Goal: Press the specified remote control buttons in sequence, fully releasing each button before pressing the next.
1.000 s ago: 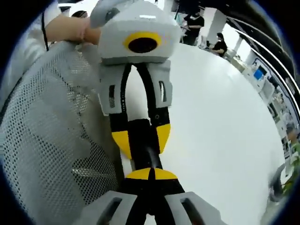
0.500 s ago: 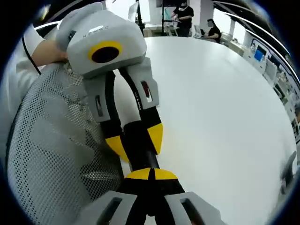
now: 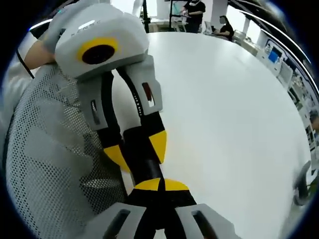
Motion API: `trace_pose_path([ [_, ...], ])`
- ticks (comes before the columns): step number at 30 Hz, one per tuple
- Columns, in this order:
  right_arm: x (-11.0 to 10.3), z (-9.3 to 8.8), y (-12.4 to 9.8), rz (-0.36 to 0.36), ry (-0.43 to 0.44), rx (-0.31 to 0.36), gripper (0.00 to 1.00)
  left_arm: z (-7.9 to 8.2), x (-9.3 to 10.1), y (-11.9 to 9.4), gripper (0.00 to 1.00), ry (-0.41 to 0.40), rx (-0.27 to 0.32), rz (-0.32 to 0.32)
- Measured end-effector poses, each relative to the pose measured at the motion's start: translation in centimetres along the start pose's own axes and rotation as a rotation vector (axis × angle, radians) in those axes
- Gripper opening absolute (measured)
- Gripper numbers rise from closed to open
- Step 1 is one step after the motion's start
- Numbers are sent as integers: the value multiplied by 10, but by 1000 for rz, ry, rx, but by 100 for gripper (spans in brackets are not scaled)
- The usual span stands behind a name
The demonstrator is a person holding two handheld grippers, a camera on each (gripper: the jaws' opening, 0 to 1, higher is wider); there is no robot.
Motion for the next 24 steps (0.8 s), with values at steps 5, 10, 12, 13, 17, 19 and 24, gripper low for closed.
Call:
trace_pose_path([
  [5, 3, 1, 2, 2, 27, -21, 0, 0, 0, 0, 25, 3, -1, 0],
  [10, 3, -3, 1, -7, 78, 14, 0, 1, 0, 0, 25, 3, -2, 1],
  [12, 4, -7, 1, 4, 112, 75, 0, 1, 0, 0, 25, 3, -2, 2],
  [13, 4, -10, 0, 9, 124, 110, 0, 1, 0, 0, 25, 3, -2, 2],
  [17, -6, -14, -7, 76, 199, 160, 0, 1, 0, 0, 25, 3, -3, 0],
  [19, -13, -12, -10, 76, 196, 200, 0, 1, 0, 1, 25, 3, -4, 0],
  [24, -15, -8, -5, 28, 73, 158, 0, 1, 0, 1, 25, 3, -4, 0],
])
Point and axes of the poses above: the point that each gripper's makers call its tool centre point, and the gripper's own axes: y roughly forward along the fingers, x roughly to its right, z roughly out of its top, the point moved 8 cm from there along -y, roughly backward along the fingers
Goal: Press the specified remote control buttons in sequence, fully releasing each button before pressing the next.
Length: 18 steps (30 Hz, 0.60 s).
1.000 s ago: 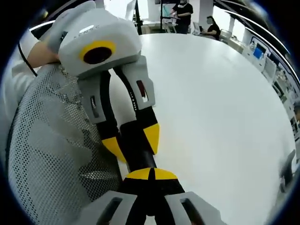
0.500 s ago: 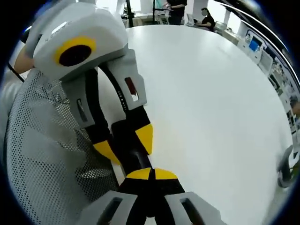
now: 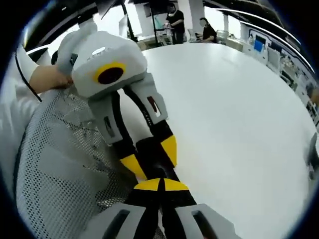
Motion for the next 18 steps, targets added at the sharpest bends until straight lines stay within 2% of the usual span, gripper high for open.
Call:
trace_pose_path([
  [3, -2, 2, 4, 17, -40, -32, 0, 1, 1, 0, 25, -2, 1, 1],
  [7, -3, 5, 5, 7, -142, -71, 0, 1, 1, 0, 25, -5, 1, 1],
  [12, -4, 11, 8, 3, -208, -144, 0, 1, 1, -1, 25, -19, 5, 1],
  [15, -5, 14, 10, -11, -228, -180, 0, 1, 1, -1, 25, -31, 7, 1],
  [17, -5, 13, 9, -13, -227, -177, 0, 2, 1, -1, 25, -25, 6, 2],
  [18, -4, 11, 8, -16, -195, -150, 0, 2, 1, -1, 25, -24, 5, 2],
])
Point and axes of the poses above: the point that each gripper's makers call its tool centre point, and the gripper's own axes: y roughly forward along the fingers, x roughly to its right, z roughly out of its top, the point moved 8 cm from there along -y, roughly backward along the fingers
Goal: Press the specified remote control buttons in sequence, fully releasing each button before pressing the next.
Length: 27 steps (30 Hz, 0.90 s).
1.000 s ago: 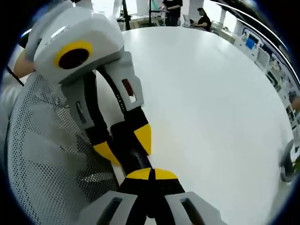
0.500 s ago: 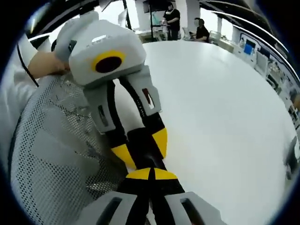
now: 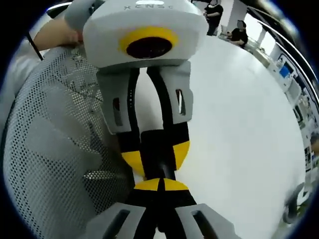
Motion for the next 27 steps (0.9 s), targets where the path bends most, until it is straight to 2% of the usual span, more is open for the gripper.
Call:
trace_pose_path([
  [4, 0, -9, -3, 9, 87, 120, 0, 0, 0, 0, 25, 12, -3, 2],
  [6, -2, -11, -4, 9, 138, 147, 0, 0, 0, 0, 25, 13, -2, 1],
  [9, -4, -8, -4, -38, 28, 108, 0, 0, 0, -1, 25, 11, -1, 0],
  [12, -5, -3, -2, -29, 24, 115, 0, 0, 0, -1, 25, 13, -2, 0],
  [16, -3, -2, 0, -26, -12, 85, 0, 0, 1, -1, 25, 15, -2, 1],
  [19, -3, 1, 1, -29, -129, 46, 0, 0, 0, -1, 25, 15, -3, 0],
  [21, -4, 4, 3, -35, -132, 20, 0, -1, 0, 0, 25, 14, -2, 1],
  [27, -3, 3, 3, -49, -153, 25, 0, -2, -1, 0, 25, 17, 1, 4],
])
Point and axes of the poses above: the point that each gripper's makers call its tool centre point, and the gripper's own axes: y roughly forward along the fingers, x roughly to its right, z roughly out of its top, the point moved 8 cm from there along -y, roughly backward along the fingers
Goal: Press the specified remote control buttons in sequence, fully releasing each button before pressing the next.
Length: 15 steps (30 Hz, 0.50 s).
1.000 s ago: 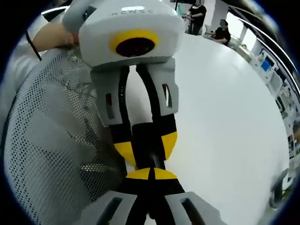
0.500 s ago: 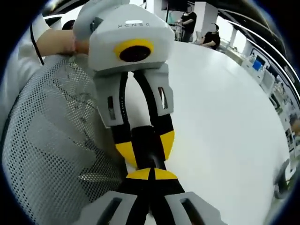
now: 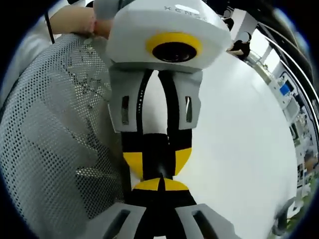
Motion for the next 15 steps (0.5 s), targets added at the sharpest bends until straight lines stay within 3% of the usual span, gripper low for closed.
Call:
trace_pose_path([
  [5, -3, 0, 0, -32, -6, 4, 0, 0, 0, 0, 25, 3, -4, 2],
  [8, -3, -4, -1, -39, 111, 68, 0, 0, 0, 0, 25, 2, -5, 2],
  [11, -1, -8, -5, 18, 193, 110, 0, -1, 0, 1, 25, 3, -6, 0],
  [15, 0, -3, -7, 4, 144, 102, 0, 0, 0, 1, 25, 4, -8, 0],
])
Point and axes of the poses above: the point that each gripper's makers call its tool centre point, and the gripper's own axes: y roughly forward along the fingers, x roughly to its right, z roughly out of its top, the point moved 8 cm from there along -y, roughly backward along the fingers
